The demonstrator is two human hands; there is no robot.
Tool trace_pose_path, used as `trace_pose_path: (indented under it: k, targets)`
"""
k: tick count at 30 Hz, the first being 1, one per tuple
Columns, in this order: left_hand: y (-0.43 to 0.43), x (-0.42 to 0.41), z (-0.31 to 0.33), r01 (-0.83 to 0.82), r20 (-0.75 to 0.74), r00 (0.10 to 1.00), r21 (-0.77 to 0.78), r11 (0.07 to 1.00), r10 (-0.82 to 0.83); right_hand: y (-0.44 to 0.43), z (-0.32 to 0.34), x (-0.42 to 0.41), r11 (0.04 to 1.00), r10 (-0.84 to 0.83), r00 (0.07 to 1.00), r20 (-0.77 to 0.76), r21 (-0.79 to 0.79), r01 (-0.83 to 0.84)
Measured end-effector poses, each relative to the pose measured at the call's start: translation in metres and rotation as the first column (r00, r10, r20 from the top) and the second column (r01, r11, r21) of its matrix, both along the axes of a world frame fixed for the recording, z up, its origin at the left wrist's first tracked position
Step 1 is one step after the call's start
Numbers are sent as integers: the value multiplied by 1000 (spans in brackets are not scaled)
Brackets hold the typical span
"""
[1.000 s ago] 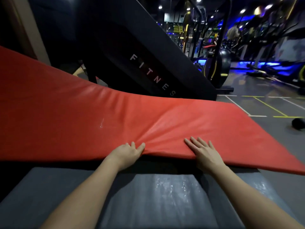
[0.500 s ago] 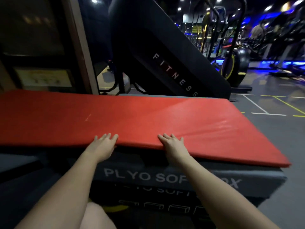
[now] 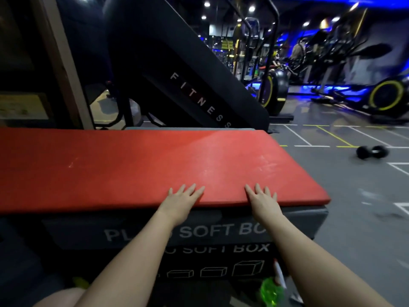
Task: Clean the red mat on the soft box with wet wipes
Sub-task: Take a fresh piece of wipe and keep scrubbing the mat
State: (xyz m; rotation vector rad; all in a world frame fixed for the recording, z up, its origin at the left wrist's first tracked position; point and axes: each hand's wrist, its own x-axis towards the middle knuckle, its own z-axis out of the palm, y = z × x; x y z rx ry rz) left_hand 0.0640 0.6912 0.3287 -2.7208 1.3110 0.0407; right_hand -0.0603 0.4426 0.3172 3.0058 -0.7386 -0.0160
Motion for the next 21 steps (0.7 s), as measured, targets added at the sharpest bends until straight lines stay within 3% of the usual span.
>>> trace_pose_path:
  k: [5,11,14,17,19,21]
  targets:
    - [13,9,8,-9,-44,999,-12,1000,9,10,5,15,1000,15,999,-34,-17,-16]
    - [72,45,17,-159,-62,985,-10,987,158,66,0,35,982,190,982,25,-23,-189]
    - [65,27,18,-143,-27,989,23,989,144,65,-3,22,965,253,965,69,49,-256]
    - [26,-1,17,-29,-33,999,-138,990,25,45,3,-9,940,236,945,225,194,-281]
    - [-13,-19,17,86,-19,995,-319,944,-97,29,4,-42,950,169,930,326,198,-242]
    - [-54,-45,19,177,-8,979,-473,863,-205,7,1,-81,977,81,942,326,162,-140]
